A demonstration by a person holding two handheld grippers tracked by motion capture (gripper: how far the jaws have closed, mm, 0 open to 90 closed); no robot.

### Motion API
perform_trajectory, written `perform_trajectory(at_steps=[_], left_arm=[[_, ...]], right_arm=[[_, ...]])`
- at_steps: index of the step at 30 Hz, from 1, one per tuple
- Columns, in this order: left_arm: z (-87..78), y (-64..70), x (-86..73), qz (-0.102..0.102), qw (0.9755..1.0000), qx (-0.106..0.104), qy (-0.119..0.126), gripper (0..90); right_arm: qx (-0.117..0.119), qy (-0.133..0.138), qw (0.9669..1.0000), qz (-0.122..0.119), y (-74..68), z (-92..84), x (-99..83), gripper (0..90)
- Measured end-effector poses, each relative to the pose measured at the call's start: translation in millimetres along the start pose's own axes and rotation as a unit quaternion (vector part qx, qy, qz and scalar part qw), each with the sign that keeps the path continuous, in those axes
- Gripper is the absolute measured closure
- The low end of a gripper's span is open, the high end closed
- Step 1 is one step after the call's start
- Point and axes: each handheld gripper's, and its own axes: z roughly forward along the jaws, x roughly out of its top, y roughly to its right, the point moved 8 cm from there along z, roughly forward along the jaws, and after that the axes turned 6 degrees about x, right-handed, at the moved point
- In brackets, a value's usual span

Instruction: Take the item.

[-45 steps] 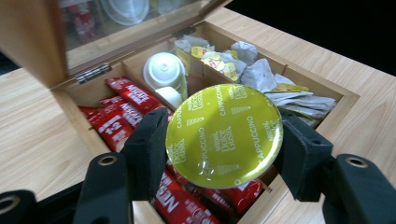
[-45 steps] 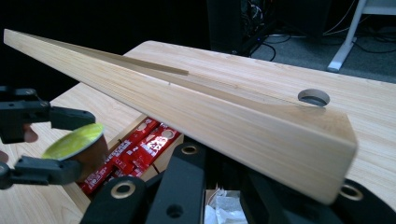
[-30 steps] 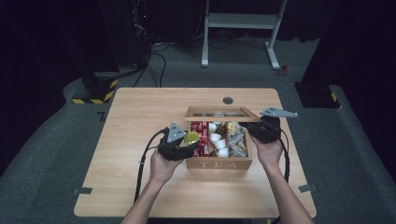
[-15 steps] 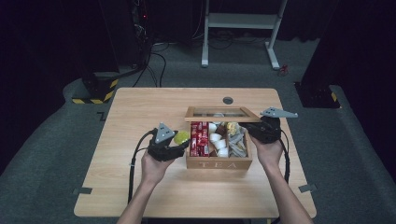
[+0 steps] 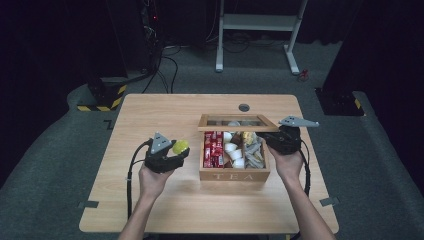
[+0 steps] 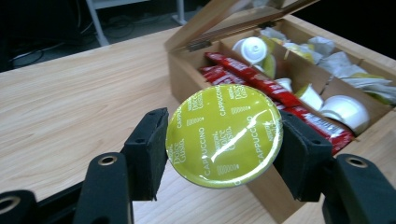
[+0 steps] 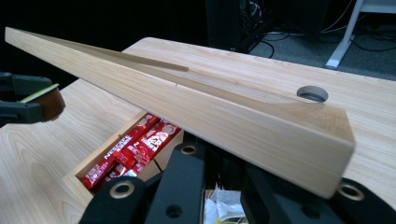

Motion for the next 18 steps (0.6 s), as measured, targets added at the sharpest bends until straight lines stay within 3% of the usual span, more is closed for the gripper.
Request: perform_trajectory(at_steps=[18], left_arm=[[-3.4,-30.9,-28.9,-0.019,0.9990,0.033,-0.023,40.4]], right_arm=[[0.003,0.001,1.0000,-0.002,-1.9,-1.6,-0.4,88.6]])
